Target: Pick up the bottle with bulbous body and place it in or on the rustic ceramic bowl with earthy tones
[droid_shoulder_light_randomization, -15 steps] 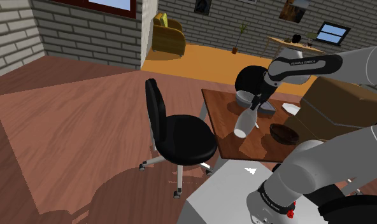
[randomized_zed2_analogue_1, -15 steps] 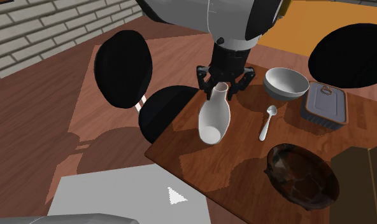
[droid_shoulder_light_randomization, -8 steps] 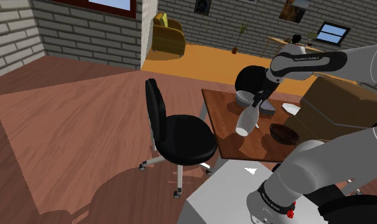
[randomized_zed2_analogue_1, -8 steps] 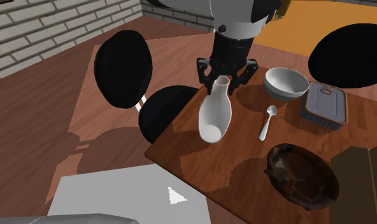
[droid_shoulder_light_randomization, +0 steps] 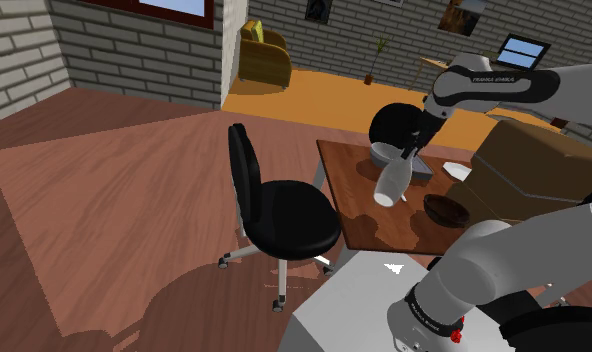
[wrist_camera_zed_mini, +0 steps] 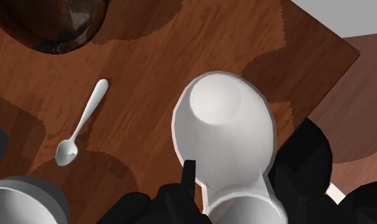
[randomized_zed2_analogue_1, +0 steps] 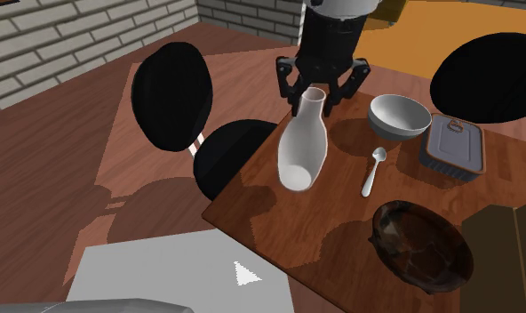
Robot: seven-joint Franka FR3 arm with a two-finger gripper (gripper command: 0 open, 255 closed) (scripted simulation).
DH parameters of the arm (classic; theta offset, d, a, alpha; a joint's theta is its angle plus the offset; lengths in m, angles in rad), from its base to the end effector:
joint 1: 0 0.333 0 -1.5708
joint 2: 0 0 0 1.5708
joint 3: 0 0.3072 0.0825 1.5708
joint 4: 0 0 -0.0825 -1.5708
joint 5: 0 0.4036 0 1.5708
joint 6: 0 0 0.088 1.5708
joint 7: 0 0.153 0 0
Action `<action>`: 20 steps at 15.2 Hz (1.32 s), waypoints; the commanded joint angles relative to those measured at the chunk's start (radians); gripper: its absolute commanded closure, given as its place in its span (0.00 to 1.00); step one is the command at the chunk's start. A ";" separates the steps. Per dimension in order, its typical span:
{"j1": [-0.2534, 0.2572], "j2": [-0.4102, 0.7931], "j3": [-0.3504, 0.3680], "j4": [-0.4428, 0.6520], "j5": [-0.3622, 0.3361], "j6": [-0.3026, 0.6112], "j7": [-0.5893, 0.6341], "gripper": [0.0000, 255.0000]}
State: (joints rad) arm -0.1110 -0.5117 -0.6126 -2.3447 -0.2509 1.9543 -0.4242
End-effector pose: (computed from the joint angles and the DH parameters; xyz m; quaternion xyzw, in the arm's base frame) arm 0.3203 -0.3208 0.4303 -0.9964 0.0769 -0.0354 0.0082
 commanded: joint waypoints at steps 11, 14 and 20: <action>0.009 -0.012 0.037 0.150 0.020 -0.163 0.003 1.00; 0.012 -0.010 0.044 0.192 0.026 -0.202 0.002 1.00; 0.019 -0.001 0.055 0.269 0.037 -0.271 -0.001 1.00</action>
State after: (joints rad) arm -0.0931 -0.5133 -0.5596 -2.0853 -0.2158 1.6916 -0.4251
